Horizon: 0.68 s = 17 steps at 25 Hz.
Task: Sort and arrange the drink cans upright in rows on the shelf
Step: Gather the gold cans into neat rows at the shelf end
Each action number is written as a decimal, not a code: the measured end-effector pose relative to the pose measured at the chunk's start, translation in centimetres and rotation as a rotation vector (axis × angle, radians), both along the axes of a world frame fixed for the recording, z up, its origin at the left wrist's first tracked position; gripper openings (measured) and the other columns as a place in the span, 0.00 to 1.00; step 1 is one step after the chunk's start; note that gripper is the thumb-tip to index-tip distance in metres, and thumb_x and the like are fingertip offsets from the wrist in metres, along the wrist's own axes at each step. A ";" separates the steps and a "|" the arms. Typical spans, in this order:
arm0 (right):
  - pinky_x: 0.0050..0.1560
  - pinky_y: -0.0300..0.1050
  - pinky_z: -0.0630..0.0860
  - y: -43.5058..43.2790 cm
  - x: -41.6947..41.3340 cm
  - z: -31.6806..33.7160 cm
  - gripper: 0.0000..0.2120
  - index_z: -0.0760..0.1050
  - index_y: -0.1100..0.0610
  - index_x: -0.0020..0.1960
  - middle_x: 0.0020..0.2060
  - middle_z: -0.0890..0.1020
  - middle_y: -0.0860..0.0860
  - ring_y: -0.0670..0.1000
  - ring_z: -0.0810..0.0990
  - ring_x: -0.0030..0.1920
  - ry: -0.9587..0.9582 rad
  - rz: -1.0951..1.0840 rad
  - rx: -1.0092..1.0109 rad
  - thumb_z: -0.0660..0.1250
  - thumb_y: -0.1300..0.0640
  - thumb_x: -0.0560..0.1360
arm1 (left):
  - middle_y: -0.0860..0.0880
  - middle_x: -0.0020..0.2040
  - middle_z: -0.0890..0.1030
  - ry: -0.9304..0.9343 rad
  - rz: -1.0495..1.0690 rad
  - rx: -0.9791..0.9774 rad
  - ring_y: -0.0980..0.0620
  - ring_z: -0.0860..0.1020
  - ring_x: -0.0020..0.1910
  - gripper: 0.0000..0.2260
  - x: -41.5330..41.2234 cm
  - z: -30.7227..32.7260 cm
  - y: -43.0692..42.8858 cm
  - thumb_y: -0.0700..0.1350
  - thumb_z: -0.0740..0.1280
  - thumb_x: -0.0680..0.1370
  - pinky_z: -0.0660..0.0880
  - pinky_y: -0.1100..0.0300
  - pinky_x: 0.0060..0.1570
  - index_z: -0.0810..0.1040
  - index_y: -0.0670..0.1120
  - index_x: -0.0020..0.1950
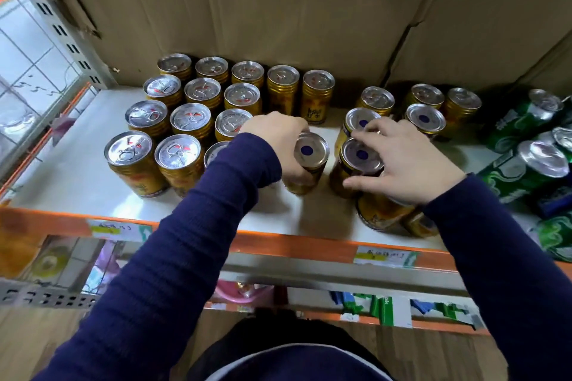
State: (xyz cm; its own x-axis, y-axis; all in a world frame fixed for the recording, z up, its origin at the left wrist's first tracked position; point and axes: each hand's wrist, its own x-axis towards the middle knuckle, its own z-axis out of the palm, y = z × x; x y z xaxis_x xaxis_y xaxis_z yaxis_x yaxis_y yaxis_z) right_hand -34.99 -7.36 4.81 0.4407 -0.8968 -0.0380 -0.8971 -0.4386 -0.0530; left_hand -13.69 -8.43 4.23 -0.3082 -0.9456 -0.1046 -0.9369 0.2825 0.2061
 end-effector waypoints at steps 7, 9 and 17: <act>0.58 0.55 0.72 0.2 2.0 -0.4 0.38 0.68 0.56 0.69 0.63 0.71 0.56 0.58 0.70 0.60 0.071 -0.002 -0.073 0.75 0.43 0.64 | 0.48 0.57 0.77 -0.122 -0.014 -0.060 0.46 0.68 0.62 0.33 2.4 0.5 2.6 0.65 0.71 0.63 0.60 0.46 0.63 0.71 0.55 0.64; 0.54 0.52 0.73 0.7 2.6 -0.4 0.34 0.71 0.59 0.62 0.57 0.75 0.57 0.58 0.73 0.55 0.019 -0.031 -0.150 0.75 0.42 0.62 | 0.50 0.54 0.77 -0.126 -0.023 -0.110 0.46 0.67 0.61 0.31 3.2 0.3 3.4 0.67 0.71 0.62 0.60 0.46 0.60 0.74 0.55 0.60; 0.39 0.46 0.68 4.2 5.1 -1.7 0.33 0.63 0.59 0.57 0.49 0.76 0.57 0.56 0.73 0.43 0.104 -0.127 -0.064 0.71 0.38 0.66 | 0.50 0.59 0.75 -0.068 0.005 -0.175 0.45 0.63 0.65 0.35 4.8 -0.9 4.3 0.68 0.69 0.63 0.57 0.44 0.63 0.72 0.53 0.65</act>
